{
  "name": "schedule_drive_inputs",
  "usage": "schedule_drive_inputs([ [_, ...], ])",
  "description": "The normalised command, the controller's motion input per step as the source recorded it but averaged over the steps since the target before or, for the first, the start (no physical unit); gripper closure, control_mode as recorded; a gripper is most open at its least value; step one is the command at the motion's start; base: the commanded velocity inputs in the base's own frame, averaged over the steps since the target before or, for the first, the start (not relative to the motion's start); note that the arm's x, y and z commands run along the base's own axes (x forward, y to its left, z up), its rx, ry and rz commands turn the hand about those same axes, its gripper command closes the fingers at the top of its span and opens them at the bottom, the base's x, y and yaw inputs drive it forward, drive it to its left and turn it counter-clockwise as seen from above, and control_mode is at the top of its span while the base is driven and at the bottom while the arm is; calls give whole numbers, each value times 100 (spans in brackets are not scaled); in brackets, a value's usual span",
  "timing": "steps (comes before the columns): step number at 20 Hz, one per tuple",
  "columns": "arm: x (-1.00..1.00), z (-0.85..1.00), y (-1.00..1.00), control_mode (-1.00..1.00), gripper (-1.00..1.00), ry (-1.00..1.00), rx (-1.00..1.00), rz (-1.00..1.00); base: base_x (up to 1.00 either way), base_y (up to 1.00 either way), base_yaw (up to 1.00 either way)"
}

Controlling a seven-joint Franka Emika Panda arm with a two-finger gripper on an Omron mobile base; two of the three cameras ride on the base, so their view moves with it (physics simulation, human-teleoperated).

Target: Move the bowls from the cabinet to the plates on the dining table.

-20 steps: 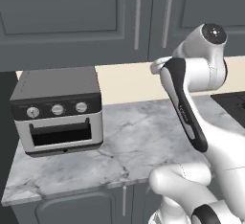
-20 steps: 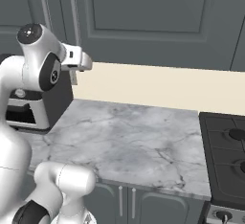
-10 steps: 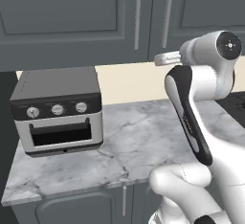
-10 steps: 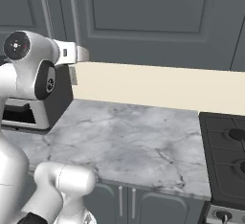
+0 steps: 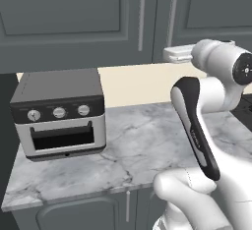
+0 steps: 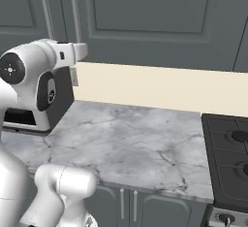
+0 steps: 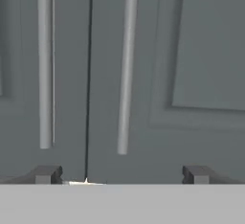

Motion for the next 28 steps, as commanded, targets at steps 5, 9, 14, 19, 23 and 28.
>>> schedule_drive_inputs([
  [5,-2,24,0,-100,-100,-29,1,0,0,0,0],
  [9,0,27,0,-100,-100,-18,0,0,0,0,0],
  [14,0,29,0,-100,-100,-11,0,0,0,0,0],
  [19,0,26,0,-100,-100,-7,0,0,0,0,0],
  [23,13,3,0,-100,-100,0,0,0,0,0,0],
  [28,18,0,0,-100,-100,0,0,0,0,0,0],
])
